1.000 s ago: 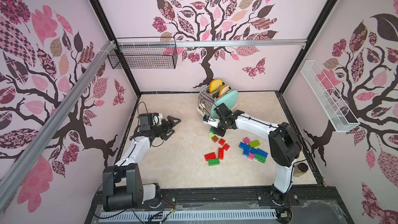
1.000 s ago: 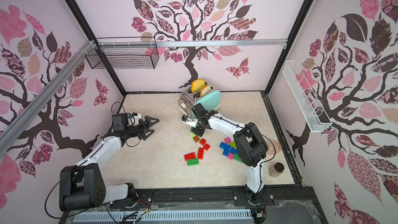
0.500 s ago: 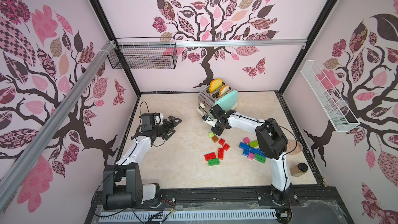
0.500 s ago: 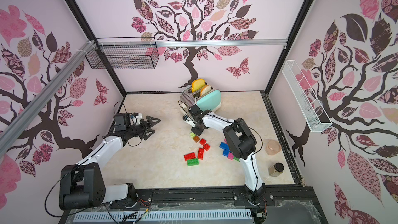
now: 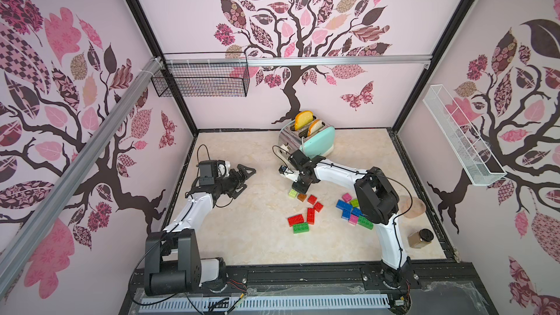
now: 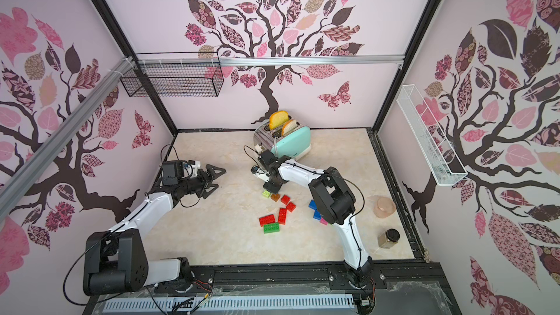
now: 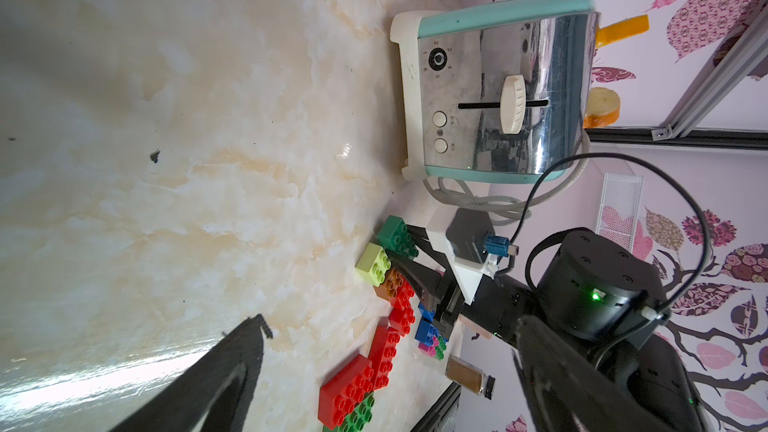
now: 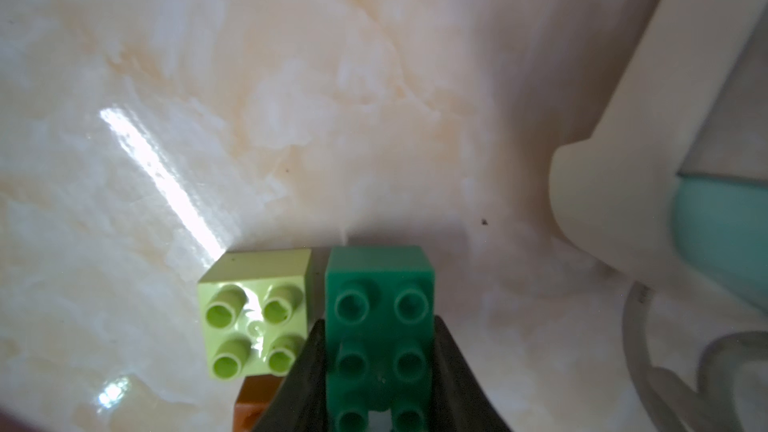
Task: Assemble a heart with lego
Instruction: Adjust the lego brick at the center of the board.
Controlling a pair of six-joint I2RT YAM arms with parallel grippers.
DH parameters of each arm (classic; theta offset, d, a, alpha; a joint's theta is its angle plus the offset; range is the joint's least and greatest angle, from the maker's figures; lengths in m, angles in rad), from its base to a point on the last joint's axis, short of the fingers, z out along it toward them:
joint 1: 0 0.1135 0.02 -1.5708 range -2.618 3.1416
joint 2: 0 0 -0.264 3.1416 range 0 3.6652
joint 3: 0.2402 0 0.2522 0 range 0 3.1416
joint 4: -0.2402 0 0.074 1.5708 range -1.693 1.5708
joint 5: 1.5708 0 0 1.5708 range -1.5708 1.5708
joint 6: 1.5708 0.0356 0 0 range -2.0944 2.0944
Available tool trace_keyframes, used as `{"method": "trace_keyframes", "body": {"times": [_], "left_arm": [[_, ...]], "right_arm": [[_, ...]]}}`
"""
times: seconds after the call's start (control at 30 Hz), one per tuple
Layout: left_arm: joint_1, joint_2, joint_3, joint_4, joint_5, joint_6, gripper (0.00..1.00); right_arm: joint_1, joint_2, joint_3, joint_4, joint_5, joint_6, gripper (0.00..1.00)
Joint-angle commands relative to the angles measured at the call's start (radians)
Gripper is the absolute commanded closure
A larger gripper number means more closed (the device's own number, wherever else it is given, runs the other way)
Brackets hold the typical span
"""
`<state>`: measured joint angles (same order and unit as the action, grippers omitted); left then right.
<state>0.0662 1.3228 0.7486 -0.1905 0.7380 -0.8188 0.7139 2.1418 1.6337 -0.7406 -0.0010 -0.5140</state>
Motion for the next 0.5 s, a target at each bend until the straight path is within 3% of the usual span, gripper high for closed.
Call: {"method": "trace_keyframes", "body": {"times": [0.0, 0.27, 0.47], "left_arm": [[-0.003, -0.016, -0.018, 0.018, -0.002, 0.004, 0.03], [-0.013, -0.007, -0.029, 0.04, -0.004, 0.0, 0.03], [-0.082, 0.024, -0.034, 0.077, -0.018, -0.022, 0.03]], "right_arm": [[0.012, -0.021, -0.026, -0.017, -0.019, 0.048, 0.68], [0.007, -0.097, -0.167, -0.026, -0.033, 0.126, 0.68], [0.009, -0.208, -0.277, 0.011, -0.077, 0.157, 0.68]]}}
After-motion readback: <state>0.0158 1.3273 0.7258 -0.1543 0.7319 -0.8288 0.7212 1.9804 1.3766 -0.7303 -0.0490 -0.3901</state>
